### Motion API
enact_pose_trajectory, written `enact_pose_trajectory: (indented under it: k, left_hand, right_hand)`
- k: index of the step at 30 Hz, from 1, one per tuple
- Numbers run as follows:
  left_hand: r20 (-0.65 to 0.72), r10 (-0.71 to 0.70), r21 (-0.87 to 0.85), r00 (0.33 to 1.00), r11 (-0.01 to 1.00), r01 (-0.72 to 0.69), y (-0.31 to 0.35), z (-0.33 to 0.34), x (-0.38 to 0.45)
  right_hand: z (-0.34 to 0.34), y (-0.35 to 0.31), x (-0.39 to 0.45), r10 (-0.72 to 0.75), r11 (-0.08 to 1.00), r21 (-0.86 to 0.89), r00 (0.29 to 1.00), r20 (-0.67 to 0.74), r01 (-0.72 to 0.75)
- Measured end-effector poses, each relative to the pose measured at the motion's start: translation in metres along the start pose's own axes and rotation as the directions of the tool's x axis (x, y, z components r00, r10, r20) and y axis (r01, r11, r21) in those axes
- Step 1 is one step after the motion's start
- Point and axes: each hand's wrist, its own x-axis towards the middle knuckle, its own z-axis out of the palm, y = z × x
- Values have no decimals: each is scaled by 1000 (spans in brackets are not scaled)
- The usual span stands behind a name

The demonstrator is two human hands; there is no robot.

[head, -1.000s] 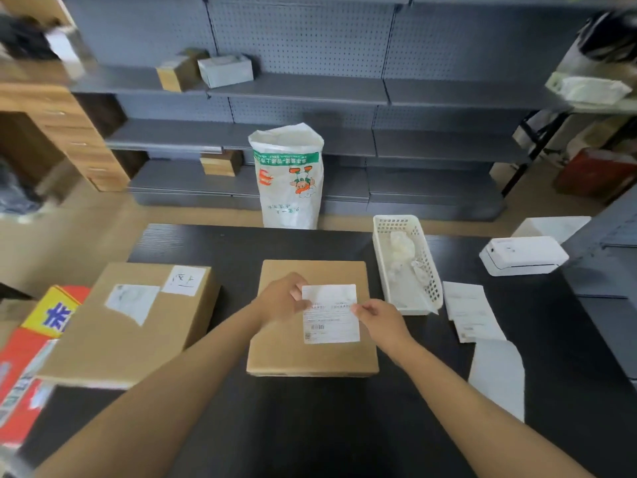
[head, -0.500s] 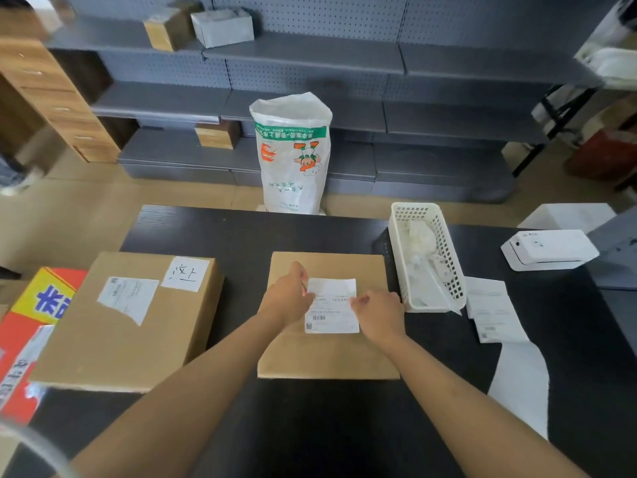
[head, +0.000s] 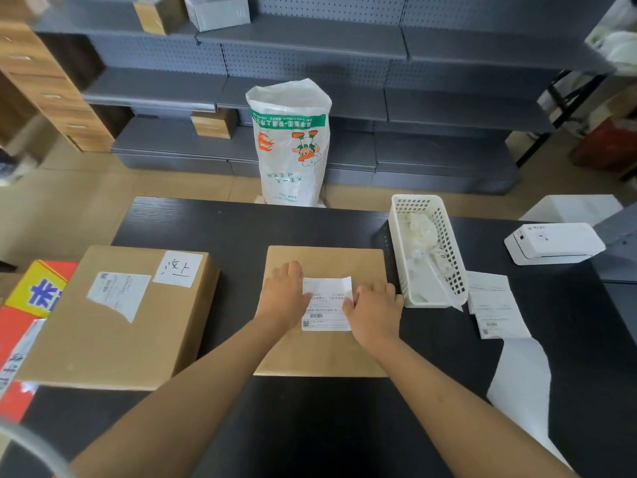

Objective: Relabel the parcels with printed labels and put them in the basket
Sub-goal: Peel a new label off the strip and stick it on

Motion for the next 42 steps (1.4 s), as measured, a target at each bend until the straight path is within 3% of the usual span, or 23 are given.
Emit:
enact_pose_trajectory:
  k: [3,6,8,10,14,17,26,30,36,40,42]
  left_hand:
    - [-29,227,175,973,960,-219,3,3,-7]
    - [200,313,270,929,893,-359,3,10,-16]
    - [298,287,368,911,846,-387,-4,17,-21]
    - [329,247,361,912,859,-363,-11,20,-25]
    - [342,251,326,906,872,-365,-17,20,-24]
    - [325,254,299,911,886,-354,-26,15,-27]
    - [362,194,325,912,890,-318,-32,11,-31]
    - [308,200,275,930,917,-288,-37,10,-37]
    - [354,155,269,922,928,-259,-36,12,-40]
    - [261,122,242,958,952,-187,-32,13,-44]
    - [204,52,128,978,989,-79,-29,15,-50]
  right_hand:
    - [5,-5,-11,-25,1000,-8,993,-114,25]
    - [7,-1,-12,-172,985,10,976,-132,175]
    - [9,8,-9,-391,920,-33,920,-32,390]
    - [10,18,-6,-502,858,-39,853,144,511]
    - [15,29,-4,-475,859,-61,837,271,508]
    - [14,35,-6,-437,891,-21,868,237,454]
    - [13,46,-11,-465,846,-133,837,290,516]
    - [12,45,-14,-482,858,-79,848,221,508]
    - [20,46,-16,-514,840,-41,816,263,542]
    - [16,43,-17,-514,849,-9,828,226,529]
    - [15,41,-19,-504,858,14,834,224,514]
